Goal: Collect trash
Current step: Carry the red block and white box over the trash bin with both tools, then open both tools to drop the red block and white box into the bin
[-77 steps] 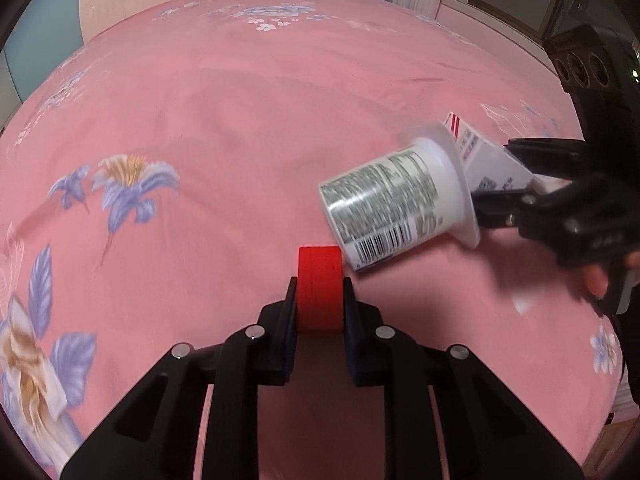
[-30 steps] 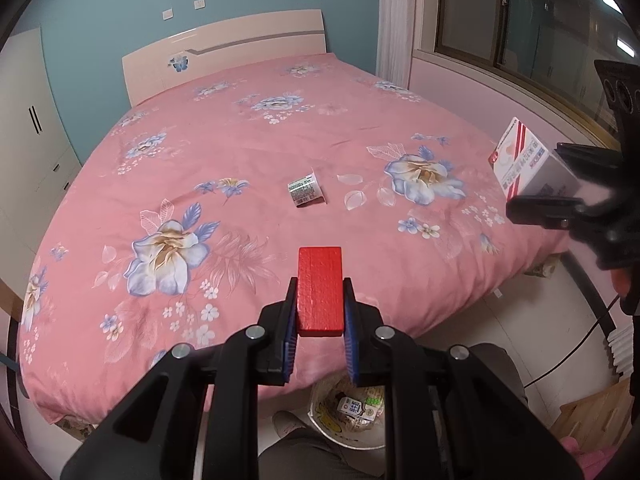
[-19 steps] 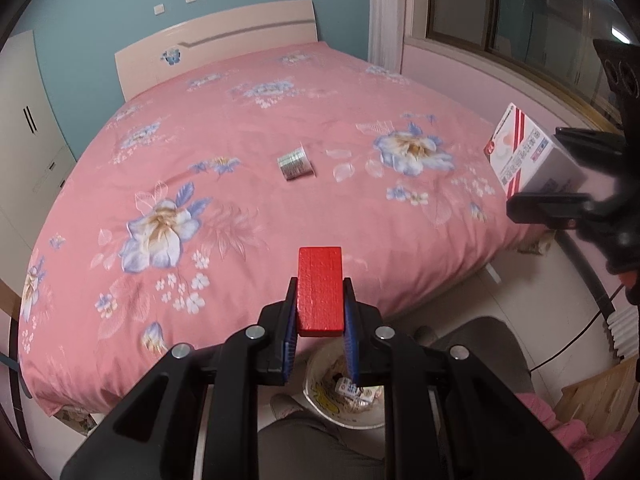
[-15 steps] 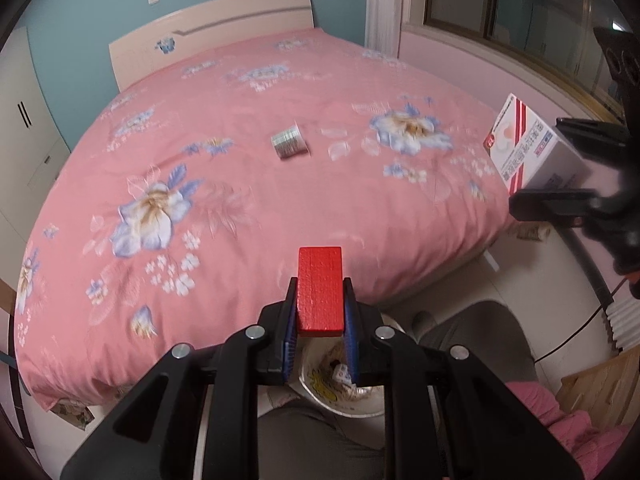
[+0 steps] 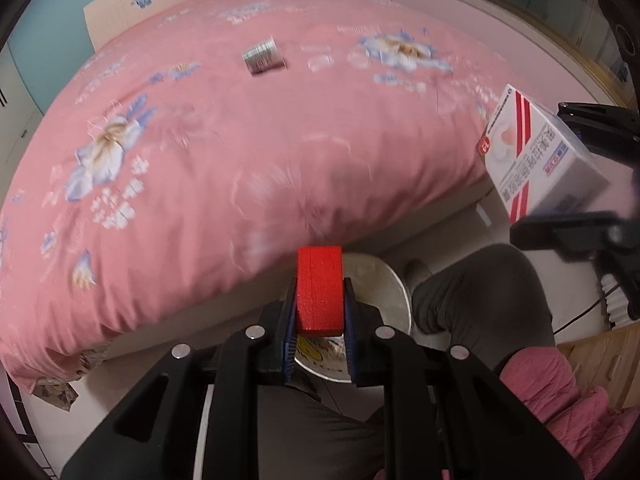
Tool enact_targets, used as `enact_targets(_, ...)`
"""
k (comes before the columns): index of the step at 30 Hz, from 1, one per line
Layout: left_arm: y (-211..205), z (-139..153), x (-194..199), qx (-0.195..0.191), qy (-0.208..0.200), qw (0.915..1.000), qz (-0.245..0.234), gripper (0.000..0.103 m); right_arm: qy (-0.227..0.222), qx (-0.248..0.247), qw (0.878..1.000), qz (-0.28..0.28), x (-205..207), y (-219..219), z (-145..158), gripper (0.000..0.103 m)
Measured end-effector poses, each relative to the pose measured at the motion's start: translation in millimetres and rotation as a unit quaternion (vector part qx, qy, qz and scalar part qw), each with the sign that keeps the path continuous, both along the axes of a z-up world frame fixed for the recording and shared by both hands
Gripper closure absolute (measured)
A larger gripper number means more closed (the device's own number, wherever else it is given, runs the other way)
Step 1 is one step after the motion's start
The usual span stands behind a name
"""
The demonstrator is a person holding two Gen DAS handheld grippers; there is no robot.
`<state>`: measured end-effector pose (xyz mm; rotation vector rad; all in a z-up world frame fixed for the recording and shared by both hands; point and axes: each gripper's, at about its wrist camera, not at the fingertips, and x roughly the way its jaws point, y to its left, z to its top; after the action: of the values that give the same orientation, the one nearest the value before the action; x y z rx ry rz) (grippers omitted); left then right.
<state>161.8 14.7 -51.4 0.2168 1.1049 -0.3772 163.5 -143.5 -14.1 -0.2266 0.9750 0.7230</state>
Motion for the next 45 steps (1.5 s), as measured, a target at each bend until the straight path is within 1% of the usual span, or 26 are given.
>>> enact_targets(11, -8, -68, 7, 0.002, 0.069, 0.9976, -0.004, 0.081, 0.069, -0.019, 0.997, 0.01, 4, 9, -75, 0.037)
enact_targets(20, -13, -121, 12, 0.002, 0.123, 0.9924, -0.003, 0.081, 0.124, -0.035, 0.992, 0.015, 9, 19, -132, 0.037)
enact_targets(28, -21, -165, 16, 0.006, 0.167, 0.986, 0.004, 0.081, 0.174, -0.059, 0.983, 0.011, 19, 28, -186, 0.037)
enact_targets(35, -16, -199, 26, 0.008, 0.201, 0.9795, 0.015, 0.081, 0.211, -0.085, 0.974, 0.005, 33, 38, -228, 0.037)
enact_targets(45, -16, -240, 37, 0.012, 0.244, 0.9694, 0.029, 0.081, 0.258, -0.119, 0.959, -0.001, 59, 46, -270, 0.037)
